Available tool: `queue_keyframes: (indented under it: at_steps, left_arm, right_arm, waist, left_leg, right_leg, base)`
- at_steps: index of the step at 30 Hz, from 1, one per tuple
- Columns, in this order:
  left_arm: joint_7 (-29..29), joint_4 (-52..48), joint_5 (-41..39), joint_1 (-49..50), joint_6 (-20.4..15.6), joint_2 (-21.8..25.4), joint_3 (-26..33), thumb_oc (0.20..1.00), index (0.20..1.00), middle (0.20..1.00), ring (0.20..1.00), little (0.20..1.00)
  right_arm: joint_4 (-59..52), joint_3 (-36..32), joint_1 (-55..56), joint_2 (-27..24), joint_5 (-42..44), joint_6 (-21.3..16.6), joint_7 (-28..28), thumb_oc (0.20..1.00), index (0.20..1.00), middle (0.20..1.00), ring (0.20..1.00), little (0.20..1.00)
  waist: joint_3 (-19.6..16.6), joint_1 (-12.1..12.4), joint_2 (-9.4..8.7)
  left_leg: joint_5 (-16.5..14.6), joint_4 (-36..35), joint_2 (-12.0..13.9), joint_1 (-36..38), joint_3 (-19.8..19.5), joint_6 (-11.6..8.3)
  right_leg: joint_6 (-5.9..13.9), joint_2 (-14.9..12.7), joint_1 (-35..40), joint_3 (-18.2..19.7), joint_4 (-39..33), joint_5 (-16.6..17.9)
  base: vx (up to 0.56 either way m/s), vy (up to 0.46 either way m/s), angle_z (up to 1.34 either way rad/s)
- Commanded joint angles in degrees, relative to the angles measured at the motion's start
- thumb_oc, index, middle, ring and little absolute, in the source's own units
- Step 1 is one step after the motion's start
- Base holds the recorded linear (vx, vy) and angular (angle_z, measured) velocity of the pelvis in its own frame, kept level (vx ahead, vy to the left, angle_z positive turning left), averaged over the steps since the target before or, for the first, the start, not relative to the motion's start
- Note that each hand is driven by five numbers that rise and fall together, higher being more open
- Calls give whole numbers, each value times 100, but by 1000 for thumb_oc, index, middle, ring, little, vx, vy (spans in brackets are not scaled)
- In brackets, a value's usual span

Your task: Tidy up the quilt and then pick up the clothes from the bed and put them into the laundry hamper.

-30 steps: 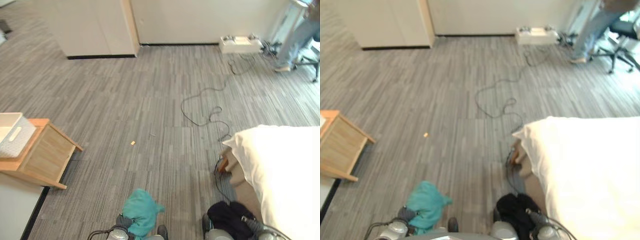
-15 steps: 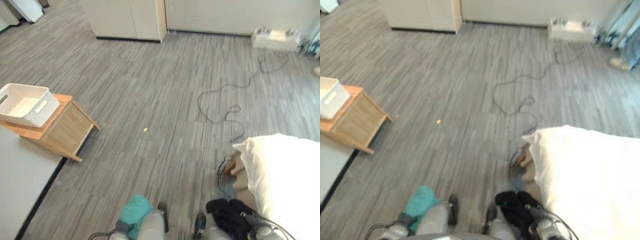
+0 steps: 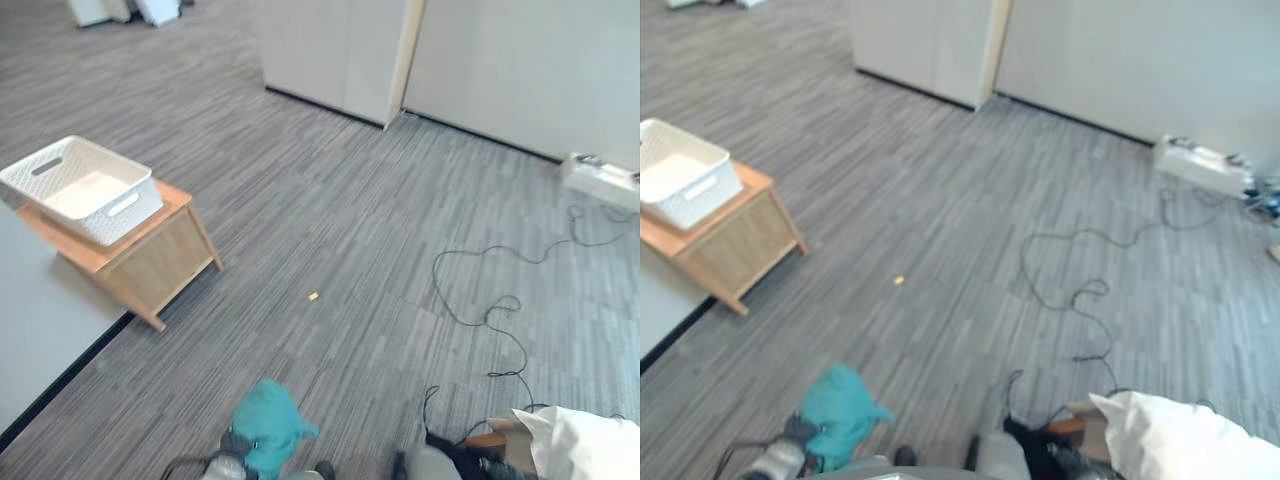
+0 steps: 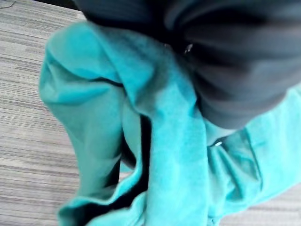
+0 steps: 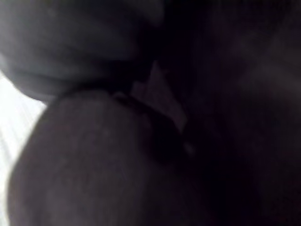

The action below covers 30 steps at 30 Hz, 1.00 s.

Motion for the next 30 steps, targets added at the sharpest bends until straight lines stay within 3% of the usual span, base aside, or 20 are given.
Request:
queue_keyframes:
  at_steps: [1, 2, 4, 5, 6, 7, 8, 9, 10, 13, 14, 16, 18, 19, 21, 22, 24, 25, 28, 30]
  left_arm:
    - [129, -266, 77, -262, -217, -2, -48, 200, 200, 200, 200, 200]
    - [111, -231, 107, -250, -242, -34, -35, 200, 200, 200, 200, 200]
    - [100, -158, 64, -171, -303, -116, 28, 200, 200, 200, 200, 200]
    - [85, -78, -56, -65, -315, -163, 98, 200, 200, 200, 200, 200]
    - [41, -70, -71, -32, -302, -173, 102, 200, 200, 200, 200, 200]
    - [40, -70, -71, -33, -302, -170, 103, 200, 200, 200, 200, 200]
    - [38, -97, -147, -18, -297, -163, 123, 200, 200, 200, 200, 200]
    - [64, -112, -182, 6, -283, -109, 150, 200, 200, 200, 200, 200]
    - [70, -140, -139, -9, -217, -116, 104, 200, 200, 200, 200, 200]
    - [67, -133, -149, -5, -209, -130, 98, 200, 200, 200, 200, 200]
    - [56, -122, -99, 93, -226, -151, 115, 200, 200, 200, 200, 200]
    - [51, -111, -65, 200, -212, -146, 180, 200, 200, 200, 200, 200]
    - [45, -110, -57, 236, -184, -142, 205, 200, 200, 200, 200, 200]
    - [-16, 48, -102, 318, -140, -145, 311, 200, 200, 200, 200, 200]
    - [-48, 200, -92, 342, -111, -136, 357, 200, 200, 200, 200, 200]
    - [-66, 261, -22, 356, -74, -127, 372, 200, 200, 200, 200, 200]
    - [-23, 278, 41, 360, -19, -42, 377, 200, 200, 200, 200, 200]
    - [-9, 283, 58, 337, -16, -20, 351, 200, 200, 200, 200, 200]
    - [46, 260, 55, 284, -34, 0, 290, 200, 200, 200, 200, 200]
    - [93, 151, 69, 146, -107, 39, 148, 200, 200, 200, 200, 200]
  right_arm:
    - [-254, -159, -381, -282, 231, -133, -73, 200, 200, 200, 200, 200]
    - [-205, -108, -375, -283, 175, -129, -55, 200, 200, 200, 200, 200]
    - [-141, -50, -336, -243, 103, -102, -2, 200, 200, 200, 200, 200]
    - [-108, -15, -333, -226, 149, -164, 42, 200, 200, 200, 200, 200]
    - [-94, -32, -309, -227, 177, -150, 55, 200, 200, 200, 200, 200]
    - [-94, -31, -310, -224, 177, -150, 55, 200, 200, 200, 200, 200]
    - [-129, -53, -321, -268, 209, -155, 2, 200, 200, 200, 200, 200]
    - [-194, -75, -347, -341, 271, -177, -10, 200, 200, 200, 200, 200]
    - [-122, -47, -391, -352, 335, -114, -36, 200, 200, 200, 200, 200]
    - [-114, -59, -397, -350, 332, -105, -32, 200, 200, 200, 200, 200]
    - [-92, -62, -372, -374, 264, -126, -41, 200, 200, 200, 200, 200]
    - [-63, -77, -370, -421, 208, -138, -46, 200, 200, 200, 200, 200]
    - [-37, -81, -395, -421, 188, -130, -38, 200, 200, 200, 200, 200]
    - [19, -111, -353, -338, 147, -134, -13, 200, 200, 200, 200, 200]
    - [81, -173, -351, -230, 194, -184, -23, 200, 200, 200, 200, 200]
    - [14, -197, -329, -192, 163, -151, 9, 200, 200, 200, 200, 200]
    - [-161, -196, -339, -144, 161, -158, -1, 200, 200, 200, 200, 200]
    - [-185, -208, -349, -126, 195, -154, 6, 200, 200, 200, 200, 200]
    - [-228, -181, -315, -86, 258, -168, -7, 200, 200, 200, 200, 200]
    - [-206, -119, -276, -87, 299, -185, -11, 200, 200, 200, 200, 200]
  waist:
    - [369, -139, -108]
    - [343, -228, -126]
    - [299, -249, -148]
    - [251, -247, -104]
    - [305, -192, -152]
    - [287, -200, -165]
    - [434, -92, -243]
    - [571, 25, -363]
    - [615, 212, -433]
    - [537, 296, -418]
    - [453, 313, -328]
    - [319, 350, -273]
    - [270, 399, -285]
    - [110, 466, -262]
    - [71, 477, -369]
    - [121, 440, -326]
    - [272, 261, -182]
    - [309, 225, -140]
    - [375, 113, -45]
    - [425, -87, -150]
  left_leg:
    - [-434, -319, 232, 260, -130, -671]
    - [-587, -319, 263, 443, -249, -707]
    - [-760, -107, 425, 800, -400, -771]
    - [-315, 1204, 574, 506, -439, -931]
    - [-32, 2114, 612, 106, -397, -922]
    - [-18, 2112, 599, 80, -404, -920]
    - [362, 3197, 592, -513, -449, -906]
    - [460, 3948, 656, -1051, -234, -816]
    - [120, 4160, 659, -1767, 406, -792]
    - [123, 3625, 644, -2059, 756, -831]
    - [150, 2310, 752, -2052, 1348, -831]
    - [289, 988, 680, -1875, 1819, -953]
    - [372, 702, 688, -1936, 1931, -954]
    - [406, 272, 544, -1650, 1769, -780]
    - [255, 213, 249, -1405, 1665, -519]
    - [239, 158, 290, -1220, 1717, -418]
    - [139, -54, 379, -730, 1603, -319]
    - [99, -147, 390, -538, 1480, -302]
    - [31, -289, 432, -213, 1196, -371]
    - [-192, -303, 357, 149, 682, -619]
  right_leg:
    - [285, -3, 624, 742, -2872, 1156]
    - [402, 39, 486, 1068, -2994, 1319]
    - [383, 99, 508, 1181, -2777, 1355]
    - [151, 227, 759, 1086, -2651, 1362]
    - [28, 197, 937, 1003, -2669, 1327]
    - [30, 182, 917, 1000, -2673, 1335]
    - [-128, 144, 1162, 833, -2703, 1282]
    - [-316, 140, 1416, 685, -2734, 1190]
    - [-392, 128, 1867, 519, -2848, 868]
    - [-368, 72, 2112, 427, -2931, 694]
    - [-259, 56, 2472, 235, -3046, 474]
    - [-101, 32, 2920, -56, -3165, 188]
    - [-56, 27, 3079, -155, -3139, 107]
    - [73, 21, 3133, -235, -2615, 31]
    - [470, -85, 2777, -216, -1078, 632]
    - [620, -154, 2454, -213, -350, 1167]
    - [554, -253, 1602, -53, 1028, 1615]
    - [485, -317, 1334, -28, 1238, 1515]
    - [280, -207, 858, -60, 913, 1219]
    - [228, -161, 739, 229, -1561, 1115]
  base:
    - [399, -143, 148]
    - [643, -232, 155]
    - [783, -334, 91]
    - [785, -447, 47]
    - [589, -371, 76]
    - [277, -265, 88]
    - [280, -369, 92]
    - [646, -552, 80]
    - [525, -407, 63]
    - [517, -76, 29]
    - [786, 59, 20]
    - [806, 94, 35]
    - [569, 95, 96]
    - [692, 170, 96]
    - [690, 203, 46]
    - [477, 142, 27]
    - [522, 105, 8]
    - [557, 73, 38]
    - [426, -36, 73]
    - [823, -258, 83]
